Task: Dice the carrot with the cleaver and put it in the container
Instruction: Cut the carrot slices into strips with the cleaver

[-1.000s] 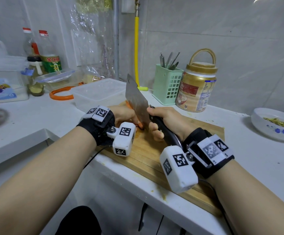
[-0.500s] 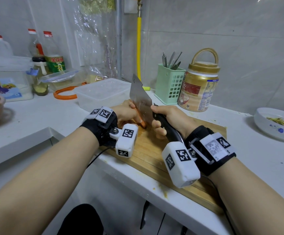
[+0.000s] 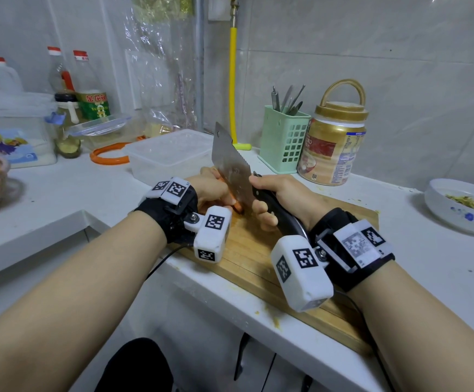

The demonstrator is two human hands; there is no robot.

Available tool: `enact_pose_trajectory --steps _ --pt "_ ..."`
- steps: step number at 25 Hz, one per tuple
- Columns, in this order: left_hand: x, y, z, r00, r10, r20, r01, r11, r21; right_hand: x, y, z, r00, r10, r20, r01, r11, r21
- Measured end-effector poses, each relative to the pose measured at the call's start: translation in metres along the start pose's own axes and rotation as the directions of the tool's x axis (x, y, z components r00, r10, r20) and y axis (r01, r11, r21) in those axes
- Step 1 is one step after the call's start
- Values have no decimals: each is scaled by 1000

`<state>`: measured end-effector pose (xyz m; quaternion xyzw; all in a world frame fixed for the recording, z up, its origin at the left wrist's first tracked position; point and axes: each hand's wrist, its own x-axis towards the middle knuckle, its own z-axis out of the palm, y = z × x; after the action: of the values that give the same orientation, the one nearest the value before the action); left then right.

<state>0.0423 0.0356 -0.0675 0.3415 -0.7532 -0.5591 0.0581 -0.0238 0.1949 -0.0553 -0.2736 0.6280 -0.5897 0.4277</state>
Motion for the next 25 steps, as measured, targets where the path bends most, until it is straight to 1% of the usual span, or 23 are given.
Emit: enact_pose_trajectory --steps 2,6,11,15,17,19,22,25 --pt "-3 1 0 1000 0 10 0 1000 14 0 0 0 1000 -1 -4 1 1000 -3" --pt "-10 -1 0 996 24 82 -30 997 71 -1 0 -1 1000 -8 -11 8 1000 3" --pt "-13 6 3 993 -56 103 46 994 101 -1 1 -2 1000 -4 -6 4 1000 19" --pt "-13 10 3 990 -25 140 10 995 104 1 2 -4 1000 7 -20 -7 1000 15" --pt "-13 11 4 988 3 154 -24 991 134 3 3 -6 999 18 -29 -17 1000 19" --pt "-14 11 3 992 19 125 -40 985 167 4 4 -9 998 51 -31 -49 997 56" --pt "-12 11 2 989 -1 148 -21 988 151 4 4 -13 997 68 -31 -65 993 102" --pt "-7 11 6 992 38 123 -60 981 186 2 3 -15 996 94 -6 -92 980 174"
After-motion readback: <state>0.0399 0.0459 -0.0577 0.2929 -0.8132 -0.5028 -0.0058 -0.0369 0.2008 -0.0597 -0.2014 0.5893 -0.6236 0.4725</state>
